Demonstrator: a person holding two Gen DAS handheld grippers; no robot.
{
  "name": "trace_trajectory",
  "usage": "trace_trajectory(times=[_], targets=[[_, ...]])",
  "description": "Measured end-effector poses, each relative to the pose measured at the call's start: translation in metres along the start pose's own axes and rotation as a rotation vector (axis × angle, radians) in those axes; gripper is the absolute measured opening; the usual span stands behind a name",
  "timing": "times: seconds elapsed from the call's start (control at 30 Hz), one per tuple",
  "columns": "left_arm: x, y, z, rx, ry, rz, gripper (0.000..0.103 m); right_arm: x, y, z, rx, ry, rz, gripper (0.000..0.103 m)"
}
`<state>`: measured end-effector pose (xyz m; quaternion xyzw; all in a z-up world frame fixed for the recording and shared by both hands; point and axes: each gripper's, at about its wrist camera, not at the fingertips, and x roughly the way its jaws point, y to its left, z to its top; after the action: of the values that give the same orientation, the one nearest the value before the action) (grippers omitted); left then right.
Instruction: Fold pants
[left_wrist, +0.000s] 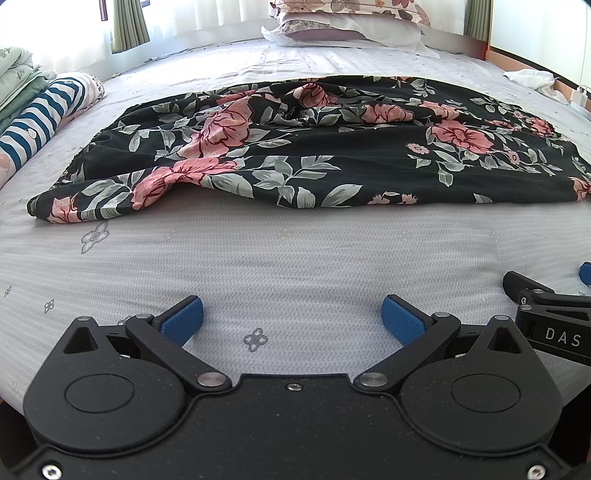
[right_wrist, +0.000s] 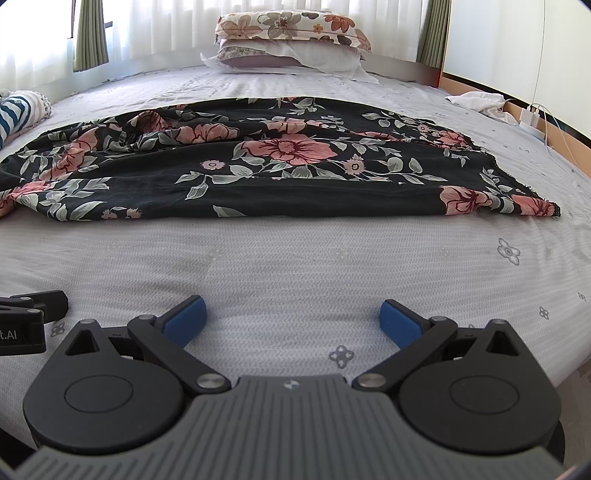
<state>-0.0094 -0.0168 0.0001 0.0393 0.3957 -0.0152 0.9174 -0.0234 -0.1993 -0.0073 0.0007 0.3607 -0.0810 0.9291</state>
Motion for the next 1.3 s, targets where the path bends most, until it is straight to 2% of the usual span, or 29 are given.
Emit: trace_trajectory(times=[0.57,0.73,0.9,1.0,1.1,1.3], targets=[[0.000,0.000,0.000,0.000,-0.002,-0.001,0.103,0.000,0.000,0.000,-0.001,-0.001,0.000,0.103],[-0.002,0.005,-0.010,0.004,-0.082,-0.027,0.103,0.000,-0.004,0.003,-0.006,0.007,0.023,0.103],[-0.005,0.018,0.001,0.009,-0.061,-0.052,0.103,-0.001,-0.015,0.011,-0.020,0.004,0.020,0.103],[-0.006,0.037,0.012,-0.014,-0.066,-0.029,0.103,0.001,-0.036,0.019,0.022,-0.014,-0.012,0.103],[-0.003,0.068,0.026,-0.076,-0.088,-0.004,0.103,0.009,-0.073,0.034,0.107,-0.025,-0.062,0.103],[0.017,0.146,0.051,-0.315,-0.088,0.102,0.103,0.030,-0.174,0.064,0.374,-0.024,-0.175,0.103]])
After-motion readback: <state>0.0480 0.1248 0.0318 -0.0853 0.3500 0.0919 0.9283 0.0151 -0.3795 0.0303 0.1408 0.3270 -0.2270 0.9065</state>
